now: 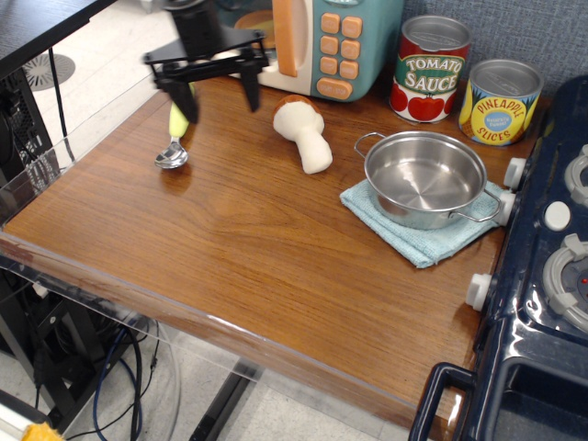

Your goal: Move the mushroom from the top left of the table to the bottom right of the table.

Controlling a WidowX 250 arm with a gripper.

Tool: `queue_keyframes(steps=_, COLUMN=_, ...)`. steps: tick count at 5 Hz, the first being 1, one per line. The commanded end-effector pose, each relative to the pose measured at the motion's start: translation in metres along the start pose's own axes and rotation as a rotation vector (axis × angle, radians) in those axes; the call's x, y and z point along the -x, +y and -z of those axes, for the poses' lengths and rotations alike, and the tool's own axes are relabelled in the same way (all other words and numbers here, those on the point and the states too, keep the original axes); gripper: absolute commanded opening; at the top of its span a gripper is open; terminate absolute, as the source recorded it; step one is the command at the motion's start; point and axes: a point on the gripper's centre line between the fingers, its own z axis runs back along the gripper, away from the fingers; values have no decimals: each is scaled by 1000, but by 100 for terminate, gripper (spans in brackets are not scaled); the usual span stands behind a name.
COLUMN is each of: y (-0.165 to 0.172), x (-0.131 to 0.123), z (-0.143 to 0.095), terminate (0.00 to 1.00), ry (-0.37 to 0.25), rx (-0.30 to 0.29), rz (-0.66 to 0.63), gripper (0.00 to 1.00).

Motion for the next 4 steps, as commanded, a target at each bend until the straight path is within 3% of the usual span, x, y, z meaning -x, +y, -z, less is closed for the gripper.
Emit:
queue_keyframes(steps=1, y=-52, x=-9, z=-9, terminate=0, ry=-37, rx=24, rz=31, gripper=100)
queue_keyframes(steps=2, y=-72, x=-6, z=11, terminate=0, ry=-23, rx=-23, rz=81, gripper=100)
queue_keyframes(steps=4, y=-76, x=-4, z=40, terminate=0, ry=9, rx=-84, rz=93, gripper=100)
